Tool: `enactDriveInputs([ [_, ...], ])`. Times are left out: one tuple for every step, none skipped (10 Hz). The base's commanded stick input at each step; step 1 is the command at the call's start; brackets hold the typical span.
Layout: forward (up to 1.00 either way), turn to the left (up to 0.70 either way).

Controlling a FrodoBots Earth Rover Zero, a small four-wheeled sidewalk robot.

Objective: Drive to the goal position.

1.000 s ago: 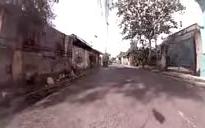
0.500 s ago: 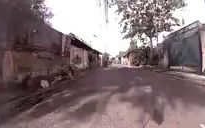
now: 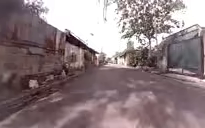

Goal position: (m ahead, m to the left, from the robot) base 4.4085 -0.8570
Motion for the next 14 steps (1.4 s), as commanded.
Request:
enactDriveInputs([
  [0.70,-0.12],
  [0.70,-0.29],
  [0.70,-0.18],
  [0.70,0.00],
  [0.70,0.00],
  [0.70,0.00],
  [0.70,0.00],
  [0.70,0.00],
  [0.70,0.00],
  [0.70,0.00],
  [0.77,0.00],
  [0.85,0.00],
  [0.85,0.00],
  [0.85,0.00],
])
